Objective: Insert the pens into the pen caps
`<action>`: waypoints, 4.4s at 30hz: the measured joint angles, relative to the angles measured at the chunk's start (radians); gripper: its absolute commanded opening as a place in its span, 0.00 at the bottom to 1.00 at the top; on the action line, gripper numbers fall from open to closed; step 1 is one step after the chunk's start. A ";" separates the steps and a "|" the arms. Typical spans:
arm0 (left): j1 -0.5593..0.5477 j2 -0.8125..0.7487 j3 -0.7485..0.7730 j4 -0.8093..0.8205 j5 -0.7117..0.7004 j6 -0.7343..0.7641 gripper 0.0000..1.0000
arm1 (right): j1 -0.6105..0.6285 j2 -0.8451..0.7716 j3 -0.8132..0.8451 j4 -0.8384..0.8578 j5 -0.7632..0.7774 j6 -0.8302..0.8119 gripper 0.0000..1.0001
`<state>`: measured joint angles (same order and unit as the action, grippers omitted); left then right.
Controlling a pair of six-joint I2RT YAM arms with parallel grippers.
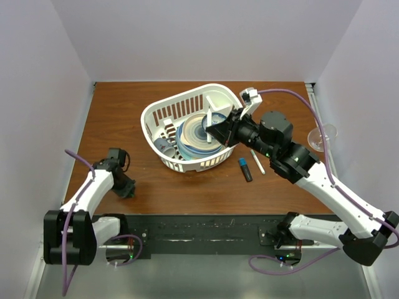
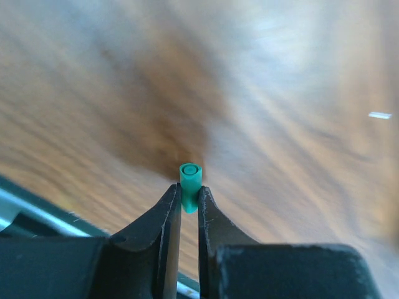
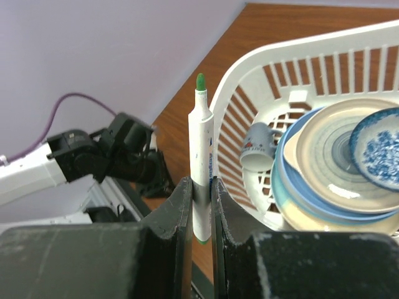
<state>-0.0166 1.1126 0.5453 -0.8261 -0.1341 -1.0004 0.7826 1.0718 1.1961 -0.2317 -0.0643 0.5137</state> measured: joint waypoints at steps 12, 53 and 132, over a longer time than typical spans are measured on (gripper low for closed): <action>-0.041 -0.214 0.231 0.150 0.149 0.054 0.00 | 0.006 0.036 -0.117 0.054 -0.227 0.039 0.00; -0.248 -0.307 0.288 0.788 0.575 0.007 0.00 | 0.120 0.309 -0.049 0.278 -0.295 0.175 0.00; -0.260 -0.378 0.279 0.758 0.680 0.080 0.48 | 0.140 0.349 0.050 0.225 -0.346 0.132 0.00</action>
<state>-0.2764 0.7349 0.8242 -0.0681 0.5461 -0.9199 0.9230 1.4212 1.2465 -0.0063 -0.4103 0.6460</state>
